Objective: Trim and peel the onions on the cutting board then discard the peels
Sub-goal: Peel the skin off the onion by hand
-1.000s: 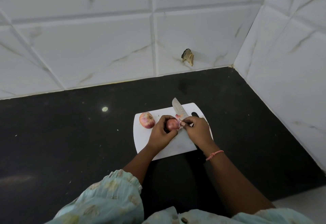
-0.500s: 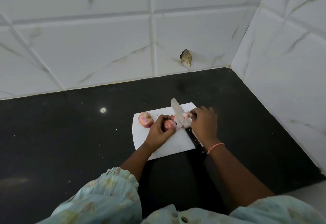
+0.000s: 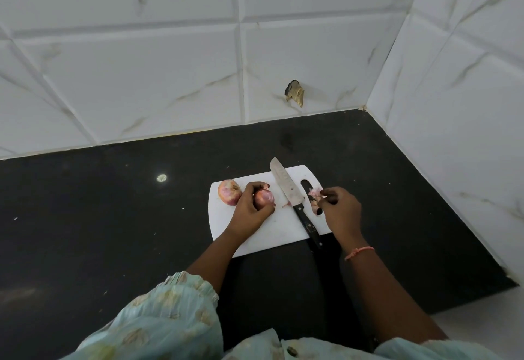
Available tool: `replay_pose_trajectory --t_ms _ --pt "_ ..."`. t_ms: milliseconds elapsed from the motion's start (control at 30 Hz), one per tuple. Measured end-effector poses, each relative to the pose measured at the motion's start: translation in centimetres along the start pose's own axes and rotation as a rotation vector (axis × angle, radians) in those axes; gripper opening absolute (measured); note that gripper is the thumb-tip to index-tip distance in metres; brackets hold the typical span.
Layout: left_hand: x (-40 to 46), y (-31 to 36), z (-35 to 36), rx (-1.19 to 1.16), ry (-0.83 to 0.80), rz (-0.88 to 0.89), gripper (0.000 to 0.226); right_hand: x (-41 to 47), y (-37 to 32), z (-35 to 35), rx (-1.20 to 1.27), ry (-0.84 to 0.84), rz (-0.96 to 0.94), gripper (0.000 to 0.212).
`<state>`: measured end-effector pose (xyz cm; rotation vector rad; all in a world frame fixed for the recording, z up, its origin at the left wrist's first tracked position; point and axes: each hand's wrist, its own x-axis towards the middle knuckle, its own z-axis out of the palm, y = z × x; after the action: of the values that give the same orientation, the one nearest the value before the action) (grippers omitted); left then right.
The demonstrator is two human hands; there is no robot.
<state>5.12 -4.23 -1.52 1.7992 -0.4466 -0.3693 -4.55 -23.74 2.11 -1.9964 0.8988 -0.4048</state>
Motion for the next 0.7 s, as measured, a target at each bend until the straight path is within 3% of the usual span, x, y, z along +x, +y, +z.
replay_pose_trajectory --t_ms 200,367,567,700 --pt "-0.3 0.3 0.0 -0.027 -0.018 -0.027 0.044 -0.6 0.7 0.6 -0.065 -0.040 -0.036 0.010" --pt "-0.2 0.4 -0.2 -0.040 -0.043 -0.043 0.039 -1.3 -0.8 0.6 -0.090 0.056 -0.240 0.016" --pt "-0.4 0.3 0.0 -0.062 -0.011 0.081 0.045 -2.0 -3.7 2.9 0.069 -0.243 -0.337 0.026" --pt "-0.4 0.5 0.0 -0.132 -0.045 0.052 0.055 -1.3 -3.9 4.2 -0.011 -0.269 -0.341 0.016"
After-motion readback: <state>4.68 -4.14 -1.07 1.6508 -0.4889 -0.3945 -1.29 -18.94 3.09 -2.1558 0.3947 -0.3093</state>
